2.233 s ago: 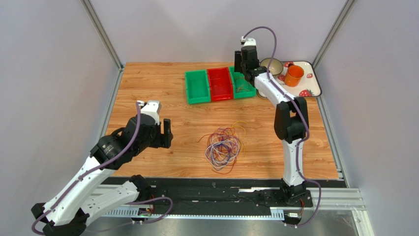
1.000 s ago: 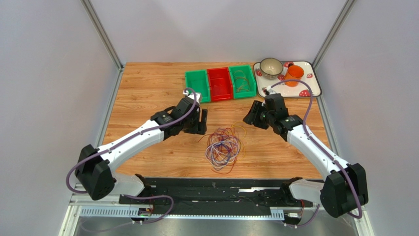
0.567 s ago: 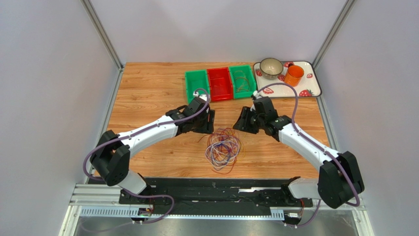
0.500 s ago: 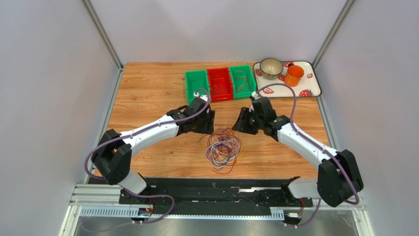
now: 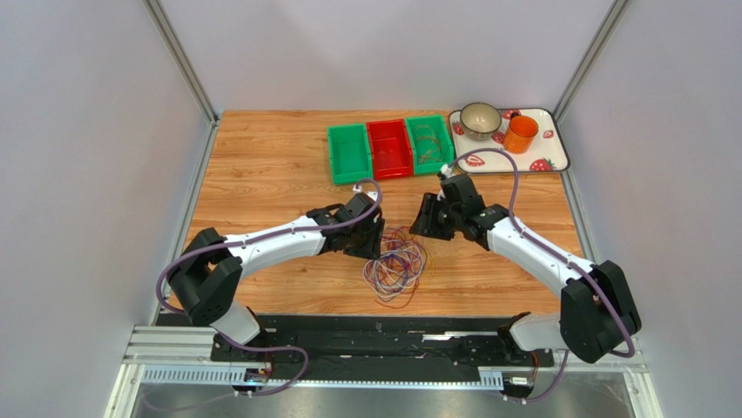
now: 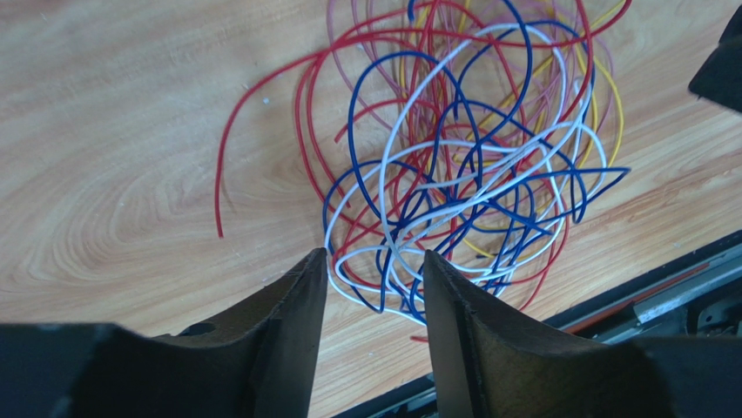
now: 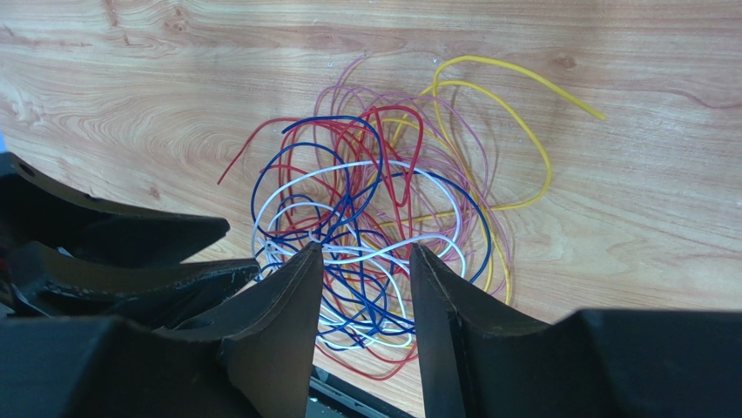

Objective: Untangle the cables
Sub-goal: Untie the cable.

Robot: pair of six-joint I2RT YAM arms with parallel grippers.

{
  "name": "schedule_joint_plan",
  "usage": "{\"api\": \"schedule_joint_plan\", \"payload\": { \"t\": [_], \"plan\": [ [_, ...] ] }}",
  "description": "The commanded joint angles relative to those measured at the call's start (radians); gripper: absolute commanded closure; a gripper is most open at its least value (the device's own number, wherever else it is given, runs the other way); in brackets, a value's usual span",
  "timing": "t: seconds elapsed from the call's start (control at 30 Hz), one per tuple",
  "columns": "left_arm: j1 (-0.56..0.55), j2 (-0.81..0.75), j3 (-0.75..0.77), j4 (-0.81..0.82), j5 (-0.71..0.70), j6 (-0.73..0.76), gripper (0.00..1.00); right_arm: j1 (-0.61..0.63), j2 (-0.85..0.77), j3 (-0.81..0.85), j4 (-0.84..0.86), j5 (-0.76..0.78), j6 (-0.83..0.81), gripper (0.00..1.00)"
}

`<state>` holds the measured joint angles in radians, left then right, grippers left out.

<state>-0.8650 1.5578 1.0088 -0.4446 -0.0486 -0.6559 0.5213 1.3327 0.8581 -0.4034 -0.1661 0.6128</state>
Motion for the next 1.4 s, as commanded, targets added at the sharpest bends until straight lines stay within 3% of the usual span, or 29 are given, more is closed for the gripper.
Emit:
{"api": "schedule_joint_plan", "payload": {
  "t": [0.0, 0.23, 0.6, 0.7, 0.87, 1.03, 1.37],
  "plan": [
    [-0.015, -0.031, -0.024, 0.027, 0.012, -0.036, 0.49, 0.005, 0.016, 0.039, 0.011, 0.011, -0.013, 0.55],
    [-0.02, 0.008, -0.016, 0.052, 0.029, -0.033, 0.6, 0.011, 0.031, 0.041, 0.018, 0.008, -0.013, 0.55],
    [-0.022, 0.024, 0.011, 0.064, 0.036, -0.03, 0.69, 0.019, 0.034, 0.038, 0.02, 0.011, -0.012, 0.55],
    [-0.023, 0.028, 0.016, 0.064, 0.036, -0.031, 0.77, 0.02, 0.033, 0.036, 0.02, 0.013, -0.013, 0.56],
    [-0.023, 0.027, 0.031, 0.05, 0.032, -0.033, 1.0, 0.02, 0.031, 0.035, 0.017, 0.016, -0.018, 0.56],
    [-0.023, -0.033, 0.074, -0.035, -0.006, -0.022, 1.0, 0.02, 0.026, 0.042, 0.011, 0.019, -0.019, 0.56],
    [-0.023, -0.203, 0.421, -0.322, -0.168, 0.093, 1.0, 0.02, -0.006, 0.119, -0.026, 0.007, -0.059, 0.55]
  ]
}}
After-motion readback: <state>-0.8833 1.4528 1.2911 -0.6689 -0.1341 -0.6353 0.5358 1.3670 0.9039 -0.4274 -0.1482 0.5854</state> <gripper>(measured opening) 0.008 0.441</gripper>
